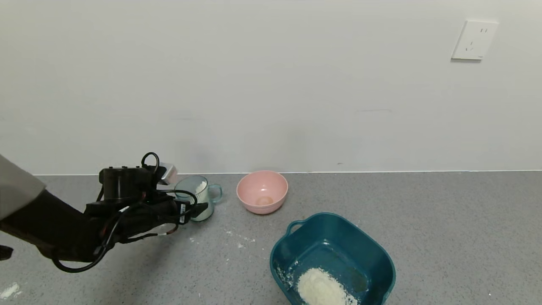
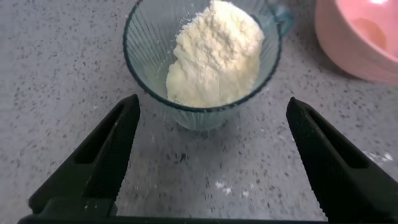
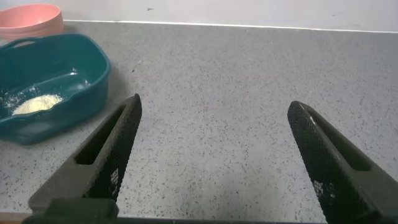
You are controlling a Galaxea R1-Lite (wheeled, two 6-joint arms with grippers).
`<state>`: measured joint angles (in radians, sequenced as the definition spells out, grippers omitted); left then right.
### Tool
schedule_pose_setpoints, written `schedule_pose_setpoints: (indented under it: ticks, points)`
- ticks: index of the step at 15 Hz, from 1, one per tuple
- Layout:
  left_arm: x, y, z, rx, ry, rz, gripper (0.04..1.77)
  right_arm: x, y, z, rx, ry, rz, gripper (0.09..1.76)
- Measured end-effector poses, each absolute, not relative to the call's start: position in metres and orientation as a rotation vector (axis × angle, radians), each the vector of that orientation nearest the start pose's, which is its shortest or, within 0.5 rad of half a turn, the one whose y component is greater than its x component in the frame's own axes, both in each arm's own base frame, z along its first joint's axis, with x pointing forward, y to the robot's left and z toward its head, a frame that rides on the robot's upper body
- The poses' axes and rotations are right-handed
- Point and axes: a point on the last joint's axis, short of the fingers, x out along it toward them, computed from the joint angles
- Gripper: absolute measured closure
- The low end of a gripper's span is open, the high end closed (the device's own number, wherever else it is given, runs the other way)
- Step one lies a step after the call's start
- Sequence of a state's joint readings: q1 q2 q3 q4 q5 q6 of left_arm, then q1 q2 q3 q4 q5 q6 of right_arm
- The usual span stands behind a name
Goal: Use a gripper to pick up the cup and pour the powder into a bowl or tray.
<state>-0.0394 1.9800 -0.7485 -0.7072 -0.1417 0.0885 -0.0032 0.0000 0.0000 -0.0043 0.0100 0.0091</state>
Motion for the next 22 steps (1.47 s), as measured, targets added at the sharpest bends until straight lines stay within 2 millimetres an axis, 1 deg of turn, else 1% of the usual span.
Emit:
schedule_pose_setpoints:
  ticks: [2, 6, 10, 13, 15, 17, 19, 22]
  points:
    - [0.323, -0.016, 0.105, 0.061, 0.524, -0.192, 0.12, -0.023, 0.000, 0.076, 0.009, -0.004, 0.007, 0.14]
    - [0.282, -0.014, 0.156, 0.067, 0.506, -0.183, 0.11, -0.023, 0.000, 0.076, 0.009, -0.004, 0.007, 0.14]
    - [0.229, -0.011, 0.204, 0.077, 0.416, -0.146, 0.11, -0.023, 0.000, 0.076, 0.009, -0.004, 0.007, 0.14]
    - [0.180, -0.008, 0.230, 0.081, 0.351, -0.118, 0.10, -0.023, 0.000, 0.076, 0.009, -0.004, 0.007, 0.14]
    - [0.147, -0.006, 0.240, 0.086, 0.297, -0.087, 0.10, -0.023, 0.000, 0.076, 0.009, -0.004, 0.007, 0.14]
    - [0.115, -0.004, 0.244, 0.088, 0.238, -0.067, 0.10, -0.023, 0.000, 0.076, 0.009, -0.004, 0.006, 0.14]
    - [0.085, -0.003, 0.242, 0.089, 0.192, -0.057, 0.10, -0.023, 0.000, 0.076, 0.009, -0.004, 0.006, 0.14]
    - [0.046, -0.002, 0.236, 0.088, 0.144, -0.051, 0.10, -0.023, 0.000, 0.076, 0.009, -0.004, 0.007, 0.14]
